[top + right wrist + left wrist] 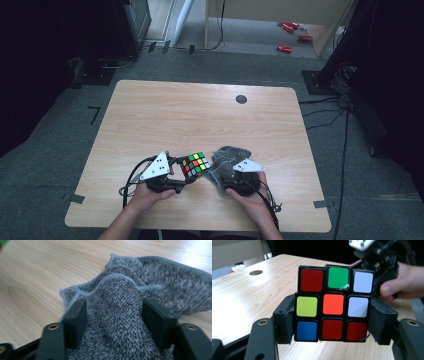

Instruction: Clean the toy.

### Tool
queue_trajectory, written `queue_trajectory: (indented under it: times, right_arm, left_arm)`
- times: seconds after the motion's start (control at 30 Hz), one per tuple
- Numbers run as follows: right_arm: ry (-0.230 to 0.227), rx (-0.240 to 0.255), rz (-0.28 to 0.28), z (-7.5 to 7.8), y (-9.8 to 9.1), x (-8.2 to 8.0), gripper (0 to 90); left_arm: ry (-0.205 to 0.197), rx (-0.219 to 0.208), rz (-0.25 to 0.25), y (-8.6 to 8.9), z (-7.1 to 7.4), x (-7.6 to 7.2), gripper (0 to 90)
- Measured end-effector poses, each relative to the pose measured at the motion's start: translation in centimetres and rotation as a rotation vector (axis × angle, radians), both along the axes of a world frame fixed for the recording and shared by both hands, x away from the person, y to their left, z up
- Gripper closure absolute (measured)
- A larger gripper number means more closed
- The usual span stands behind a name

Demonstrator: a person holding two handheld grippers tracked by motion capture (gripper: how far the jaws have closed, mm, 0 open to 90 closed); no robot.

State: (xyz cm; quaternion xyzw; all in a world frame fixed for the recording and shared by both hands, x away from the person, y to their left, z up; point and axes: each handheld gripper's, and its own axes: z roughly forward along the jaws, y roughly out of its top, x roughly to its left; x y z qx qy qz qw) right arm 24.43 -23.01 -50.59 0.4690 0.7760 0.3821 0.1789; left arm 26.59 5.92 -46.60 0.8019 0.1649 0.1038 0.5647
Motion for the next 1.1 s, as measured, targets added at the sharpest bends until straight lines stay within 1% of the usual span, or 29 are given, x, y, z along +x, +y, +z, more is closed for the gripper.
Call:
queue_trajectory:
  times: [0.03, 0.07, 0.1, 0.13, 0.2, 0.23, 0.27, 0.3, 0.33, 0.37, 0.4, 0.53, 0.6, 0.7, 0.77, 0.83, 0.93, 1.0, 1.07, 1.1]
  right_arm:
    - [0.000, 0.000, 0.000, 0.0, 0.0, 0.0, 41.5]
    - [-0.009, -0.026, 0.003, -0.3, 0.0, 0.0, 46.2]
    - [-0.009, -0.026, 0.003, -0.3, 0.0, 0.0, 46.2]
    - [-0.020, -0.052, 0.008, -0.7, 0.0, -0.1, 50.0]
    - [-0.032, -0.051, 0.002, -1.0, 0.0, -0.2, 52.4]
    - [-0.035, -0.052, -0.003, -1.1, 0.0, -0.2, 53.5]
    - [-0.035, -0.058, -0.006, -1.1, 0.0, -0.2, 53.8]
    - [-0.040, -0.069, -0.006, -1.1, 0.1, -0.2, 53.9]
    - [-0.053, -0.080, -0.007, -1.3, 0.2, -0.2, 54.1]
    - [-0.072, -0.101, -0.001, -1.4, 0.3, -0.3, 53.9]
    - [-0.079, -0.109, 0.002, -1.5, 0.4, -0.4, 53.7]
    - [-0.068, -0.091, -0.001, -1.5, 0.2, -0.3, 54.1]
    - [-0.071, -0.092, -0.006, -1.5, 0.2, -0.3, 57.0]
    - [-0.078, -0.099, -0.034, -1.5, 0.1, -0.3, 67.9]
    - [-0.075, -0.092, -0.049, -1.4, 0.0, -0.3, 73.9]
    - [-0.064, -0.062, -0.062, -1.1, -0.1, -0.3, 76.7]
    - [-0.073, -0.007, -0.074, -0.3, -0.6, -0.5, 77.5]
    - [-0.093, 0.062, -0.077, 0.8, -1.0, -0.8, 77.5]
    - [-0.125, 0.128, -0.060, 2.0, -1.2, -1.3, 77.4]
    - [-0.143, 0.151, -0.053, 2.7, -1.2, -1.6, 77.3]
  left_arm:
    - [0.000, 0.000, 0.000, 0.0, 0.0, 0.0, 34.0]
    - [0.000, 0.009, -0.002, -0.1, 0.0, -0.1, 33.9]
    - [0.000, 0.009, -0.002, -0.1, 0.0, -0.1, 34.0]
    - [0.002, 0.013, -0.012, -0.2, 0.0, -0.2, 34.0]
    - [0.003, 0.017, -0.018, -0.4, 0.0, -0.3, 33.9]
    - [-0.011, 0.021, -0.007, -0.4, 0.0, -0.4, 34.0]
    - [-0.028, 0.026, 0.023, -0.5, 0.0, -0.6, 34.0]
    - [-0.032, 0.027, 0.045, -0.5, 0.1, -0.6, 34.0]
    - [-0.028, 0.021, 0.057, -0.5, 0.1, -0.6, 33.9]
    - [-0.015, 0.018, 0.059, -0.5, 0.1, -0.5, 33.9]
    - [-0.009, 0.016, 0.062, -0.4, 0.1, -0.5, 33.9]
    - [0.011, 0.006, 0.062, -0.4, 0.1, -0.5, 33.9]
    - [0.009, 0.005, 0.067, -0.6, 0.1, -0.5, 33.9]
    - [-0.001, 0.019, 0.074, -0.8, 0.0, -0.7, 33.9]
    - [0.001, 0.021, 0.078, -0.9, -0.1, -0.7, 33.8]
    - [0.004, 0.023, 0.079, -0.9, -0.2, -0.7, 33.8]
    - [0.006, 0.021, 0.076, -1.0, -0.2, -0.7, 33.8]
    - [0.008, 0.017, 0.071, -1.0, -0.2, -0.7, 33.8]
    - [0.009, 0.017, 0.068, -1.0, -0.2, -0.7, 33.8]
    - [0.009, 0.018, 0.066, -1.0, -0.2, -0.8, 33.8]
